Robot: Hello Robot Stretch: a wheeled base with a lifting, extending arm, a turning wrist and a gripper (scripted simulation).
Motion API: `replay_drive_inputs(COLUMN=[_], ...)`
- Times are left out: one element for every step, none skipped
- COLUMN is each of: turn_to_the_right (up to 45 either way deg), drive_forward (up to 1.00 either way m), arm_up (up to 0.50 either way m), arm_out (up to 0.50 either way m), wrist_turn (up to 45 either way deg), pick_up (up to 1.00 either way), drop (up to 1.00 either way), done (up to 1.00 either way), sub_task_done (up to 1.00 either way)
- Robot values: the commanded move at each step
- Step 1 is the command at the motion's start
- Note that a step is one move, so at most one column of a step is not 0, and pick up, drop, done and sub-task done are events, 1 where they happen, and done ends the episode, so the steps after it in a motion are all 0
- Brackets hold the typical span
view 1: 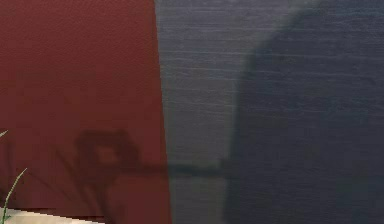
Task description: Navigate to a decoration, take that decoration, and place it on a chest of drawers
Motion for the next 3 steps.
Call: replay_drive_inputs(turn_to_the_right=[0.0,0.0,0.0], drive_forward=[0.00,0.00,0.00], arm_up=[0.00,-0.24,0.00], arm_out=[0.00,0.00,0.00], wrist_turn=[27.0,0.0,0.0], pick_up=[0.00,0.00,1.00], drop=[0.00,0.00,0.00], done=[0.00,0.00,0.00], sub_task_done=[0.00,0.00,0.00])
